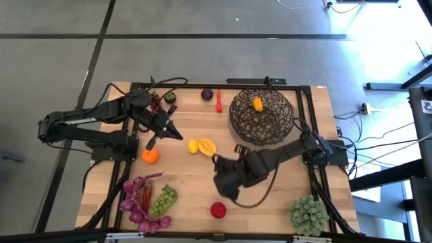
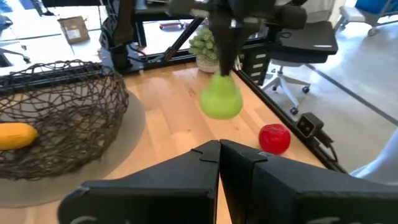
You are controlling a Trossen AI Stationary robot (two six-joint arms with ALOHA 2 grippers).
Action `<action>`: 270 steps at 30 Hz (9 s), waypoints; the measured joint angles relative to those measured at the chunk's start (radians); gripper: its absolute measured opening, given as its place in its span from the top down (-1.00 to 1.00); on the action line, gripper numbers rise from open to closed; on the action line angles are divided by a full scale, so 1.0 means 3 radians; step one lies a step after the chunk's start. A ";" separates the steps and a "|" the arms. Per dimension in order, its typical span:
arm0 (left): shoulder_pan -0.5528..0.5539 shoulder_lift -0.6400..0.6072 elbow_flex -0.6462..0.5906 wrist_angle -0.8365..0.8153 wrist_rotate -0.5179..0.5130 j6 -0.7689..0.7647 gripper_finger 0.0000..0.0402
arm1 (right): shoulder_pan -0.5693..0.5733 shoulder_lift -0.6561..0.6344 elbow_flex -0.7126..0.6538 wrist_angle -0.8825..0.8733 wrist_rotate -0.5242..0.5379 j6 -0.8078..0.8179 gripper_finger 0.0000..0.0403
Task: Build produce basket
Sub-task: Put the green pear into the black wire basket, then put the starfruit into the black wire basket
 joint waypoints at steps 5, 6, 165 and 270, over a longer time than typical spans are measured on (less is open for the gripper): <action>0.0000 0.0000 0.0000 0.0000 -0.0029 0.0135 1.00 | -0.0196 -0.0074 -0.0001 -0.0113 0.0221 0.0031 1.00; 0.0001 0.0000 0.0000 0.0000 -0.0030 0.0153 1.00 | -0.0238 -0.0092 0.0013 -0.0116 0.0245 -0.0024 1.00; 0.0113 0.0331 -0.0003 -0.0482 -0.1583 -0.0539 1.00 | -0.1515 -0.1535 -0.1907 0.1853 -0.1264 -0.2015 0.44; -0.0552 0.2437 0.0165 0.0468 -0.1727 0.1424 0.99 | -0.1107 -0.1486 -0.1915 0.1775 -0.1271 -0.1633 0.44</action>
